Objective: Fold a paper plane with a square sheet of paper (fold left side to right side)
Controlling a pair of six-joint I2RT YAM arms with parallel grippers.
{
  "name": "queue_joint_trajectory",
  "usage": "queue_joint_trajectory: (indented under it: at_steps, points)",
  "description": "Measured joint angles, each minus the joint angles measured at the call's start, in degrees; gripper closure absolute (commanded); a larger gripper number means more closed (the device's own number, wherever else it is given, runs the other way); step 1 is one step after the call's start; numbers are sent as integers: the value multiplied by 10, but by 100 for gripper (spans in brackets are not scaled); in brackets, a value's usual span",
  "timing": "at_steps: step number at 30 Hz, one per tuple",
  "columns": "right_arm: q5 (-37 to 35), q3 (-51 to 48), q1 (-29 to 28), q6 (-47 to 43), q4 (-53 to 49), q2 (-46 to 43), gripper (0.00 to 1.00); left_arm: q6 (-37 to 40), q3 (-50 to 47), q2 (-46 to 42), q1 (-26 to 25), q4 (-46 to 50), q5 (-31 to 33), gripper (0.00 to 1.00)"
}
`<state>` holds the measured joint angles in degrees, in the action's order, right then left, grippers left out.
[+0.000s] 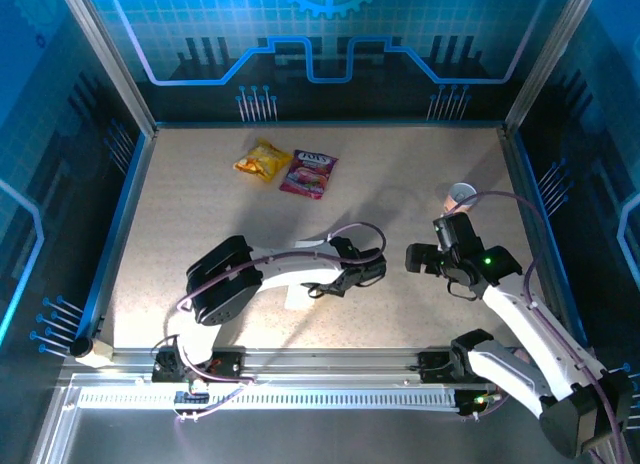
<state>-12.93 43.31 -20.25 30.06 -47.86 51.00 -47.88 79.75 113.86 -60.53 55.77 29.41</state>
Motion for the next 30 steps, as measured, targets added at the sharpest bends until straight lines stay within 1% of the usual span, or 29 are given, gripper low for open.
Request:
queue_joint_trajectory:
  at_steps: [5,8,11,15,17,21,24,30]
  points:
    - [23,0,6,-8,4,0,1,4,-9,-3,23,-62,-65,89]
    - [37,0,8,-10,4,0,1,9,-19,-9,36,-103,-104,79]
    - [49,-1,9,-11,6,0,1,12,-31,-17,45,-141,-141,71]
    - [66,-2,10,-14,9,0,1,16,-51,-33,50,-186,-176,54]
    - [78,-2,10,-16,14,4,1,17,-68,-51,50,-212,-190,49]
    - [119,-3,12,-17,31,24,1,20,-116,-108,54,-264,-221,44]
    - [171,-12,12,-16,64,42,1,30,-162,-165,69,-310,-243,42]
    - [288,-59,6,27,181,88,10,34,-272,-282,127,-385,-275,38]
